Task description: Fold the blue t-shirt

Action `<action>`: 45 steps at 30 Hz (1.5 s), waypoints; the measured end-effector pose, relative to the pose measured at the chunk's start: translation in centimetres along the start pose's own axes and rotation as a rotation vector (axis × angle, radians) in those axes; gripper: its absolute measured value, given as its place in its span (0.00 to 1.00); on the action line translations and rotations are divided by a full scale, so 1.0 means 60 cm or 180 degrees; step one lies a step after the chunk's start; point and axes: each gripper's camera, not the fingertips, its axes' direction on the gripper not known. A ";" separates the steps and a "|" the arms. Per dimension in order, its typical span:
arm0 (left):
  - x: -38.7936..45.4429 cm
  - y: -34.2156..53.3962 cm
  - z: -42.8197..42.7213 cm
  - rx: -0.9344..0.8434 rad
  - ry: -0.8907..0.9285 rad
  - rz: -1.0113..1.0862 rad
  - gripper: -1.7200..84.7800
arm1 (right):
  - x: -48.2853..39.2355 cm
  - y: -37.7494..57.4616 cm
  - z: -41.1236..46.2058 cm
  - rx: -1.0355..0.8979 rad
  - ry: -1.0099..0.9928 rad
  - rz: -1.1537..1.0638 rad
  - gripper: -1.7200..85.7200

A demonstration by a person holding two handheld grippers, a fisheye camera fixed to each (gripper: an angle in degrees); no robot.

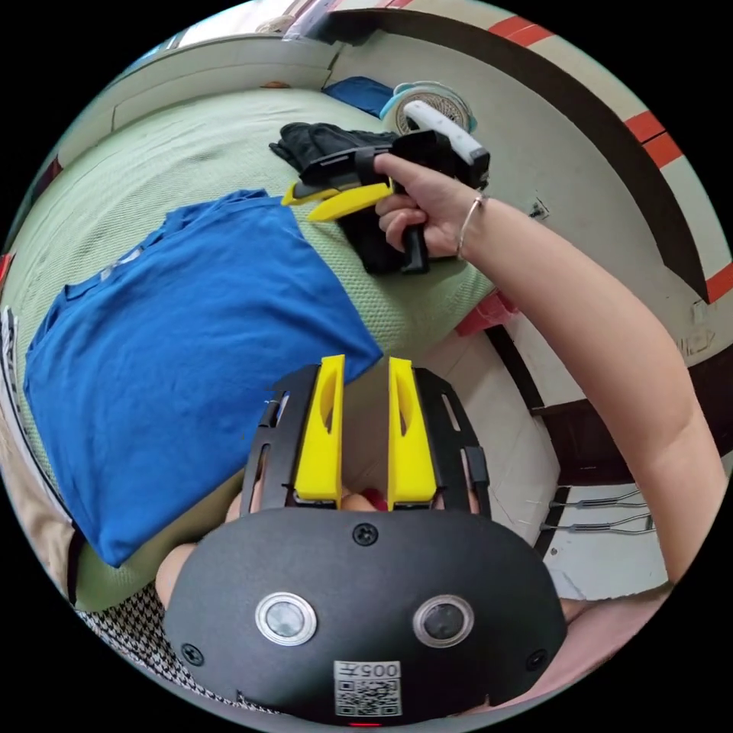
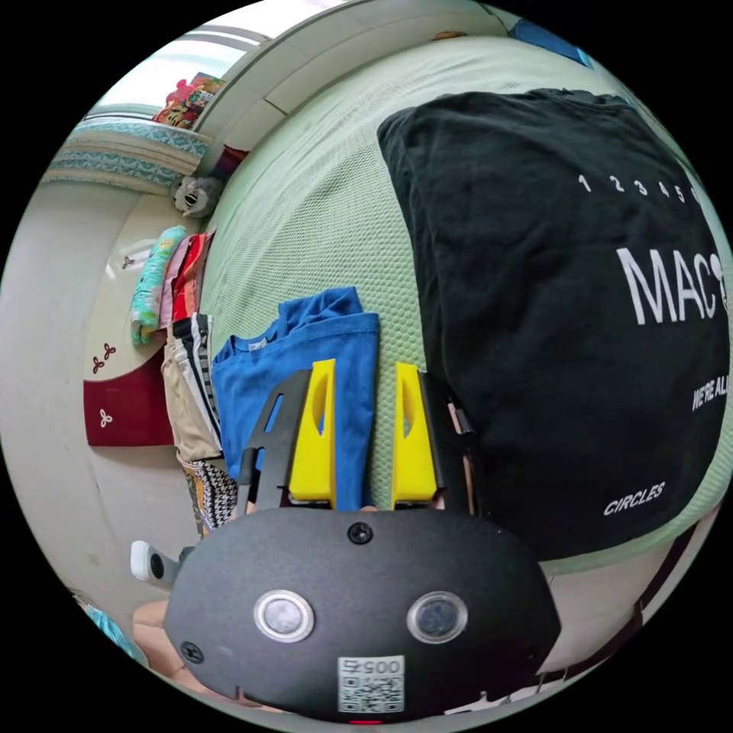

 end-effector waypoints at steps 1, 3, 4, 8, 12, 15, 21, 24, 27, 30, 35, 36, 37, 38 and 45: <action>0.003 -0.003 0.006 -0.0006 0.0006 -0.0013 0.13 | 0.000 -0.002 -0.001 0.0001 -0.0003 -0.0013 0.15; 0.008 -0.015 0.031 -0.0094 0.0034 -0.0163 0.14 | -0.001 -0.002 -0.004 -0.0001 0.0002 -0.0060 0.15; 0.010 -0.017 0.036 -0.0104 0.0029 -0.0193 0.14 | -0.002 0.000 -0.006 0.0003 0.0017 -0.0092 0.15; 0.019 -0.030 0.069 -0.0170 -0.0352 -0.0345 0.16 | 0.001 0.005 -0.011 -0.0006 0.0101 -0.0136 0.15; 0.025 -0.032 0.071 -0.0150 -0.0759 -0.0493 0.12 | 0.007 0.011 -0.008 -0.0070 0.0141 -0.0201 0.16; 0.005 -0.023 0.051 -0.0168 -0.0649 -0.0518 0.08 | 0.010 0.015 -0.007 -0.0064 0.0067 -0.0198 0.16; -0.025 0.016 -0.049 0.0081 -0.0188 -0.0497 0.06 | 0.010 0.009 -0.003 -0.0083 -0.0149 -0.0140 0.16; -0.029 0.031 -0.092 0.0170 -0.0255 -0.0439 0.06 | 0.006 0.001 0.005 -0.0047 -0.0208 -0.0096 0.17; -0.036 0.042 -0.119 0.0177 -0.0273 -0.0411 0.06 | 0.001 -0.013 0.014 -0.0049 -0.0290 -0.0035 0.16; -0.045 0.054 -0.135 0.0113 -0.0241 -0.0374 0.06 | -0.008 -0.027 0.020 0.0023 -0.0308 -0.0001 0.14; -0.059 0.080 -0.166 0.0093 -0.0245 -0.0386 0.05 | -0.021 -0.043 0.030 0.0138 -0.0345 0.0114 0.11; -0.063 0.085 -0.175 0.0107 -0.0219 -0.0400 0.06 | -0.024 -0.046 0.033 0.0144 -0.0413 0.0148 0.10; -0.064 0.088 -0.180 0.0114 -0.0214 -0.0408 0.06 | -0.028 -0.047 0.037 0.0136 -0.0473 0.0186 0.09; -0.066 0.093 -0.189 0.0122 -0.0227 -0.0431 0.06 | -0.030 -0.047 0.038 0.0139 -0.0496 0.0203 0.09; -0.051 0.121 -0.248 0.0295 -0.0271 -0.0447 0.06 | -0.093 -0.039 0.000 0.0346 -0.0310 0.0014 0.06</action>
